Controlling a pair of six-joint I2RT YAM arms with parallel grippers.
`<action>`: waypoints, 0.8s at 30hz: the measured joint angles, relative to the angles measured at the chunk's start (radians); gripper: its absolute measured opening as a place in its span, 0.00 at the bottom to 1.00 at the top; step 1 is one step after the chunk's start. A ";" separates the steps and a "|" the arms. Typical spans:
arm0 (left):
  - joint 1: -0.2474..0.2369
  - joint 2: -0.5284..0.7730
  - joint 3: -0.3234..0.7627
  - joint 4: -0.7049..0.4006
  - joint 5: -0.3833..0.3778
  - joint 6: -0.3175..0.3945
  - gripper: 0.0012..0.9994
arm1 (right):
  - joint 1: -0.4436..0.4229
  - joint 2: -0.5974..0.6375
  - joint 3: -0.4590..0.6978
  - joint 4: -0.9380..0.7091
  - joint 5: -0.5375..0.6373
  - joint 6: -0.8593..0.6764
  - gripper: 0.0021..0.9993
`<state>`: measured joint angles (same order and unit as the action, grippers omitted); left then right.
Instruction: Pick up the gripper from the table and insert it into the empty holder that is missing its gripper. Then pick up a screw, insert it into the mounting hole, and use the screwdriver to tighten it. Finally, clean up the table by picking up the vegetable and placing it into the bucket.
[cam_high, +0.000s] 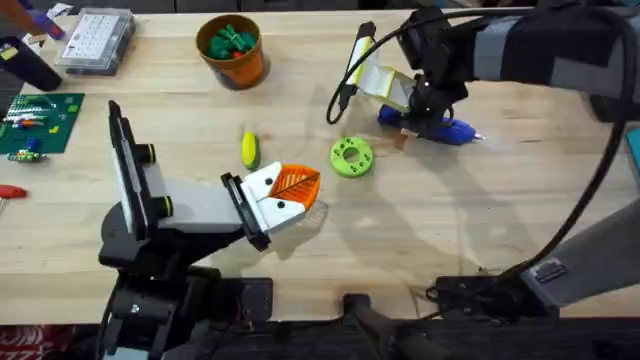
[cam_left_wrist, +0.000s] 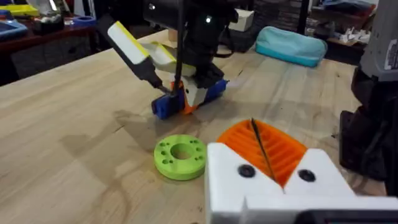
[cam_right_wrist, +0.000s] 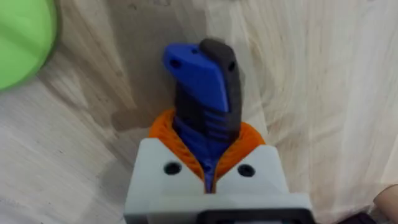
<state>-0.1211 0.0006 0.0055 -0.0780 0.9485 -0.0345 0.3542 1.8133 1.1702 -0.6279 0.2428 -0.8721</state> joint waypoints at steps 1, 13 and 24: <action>0.000 0.000 0.000 0.000 0.000 0.000 0.02 | 0.000 0.000 0.000 0.000 0.000 -0.001 0.03; 0.000 0.000 0.000 0.000 -0.001 0.004 0.12 | 0.000 0.000 0.002 0.001 0.002 -0.002 0.16; 0.000 0.000 0.000 0.000 -0.001 0.000 0.99 | 0.028 -0.124 0.018 -0.004 0.022 0.037 1.00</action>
<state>-0.1211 0.0006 0.0055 -0.0780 0.9474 -0.0345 0.3821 1.6893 1.1878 -0.6319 0.2649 -0.8356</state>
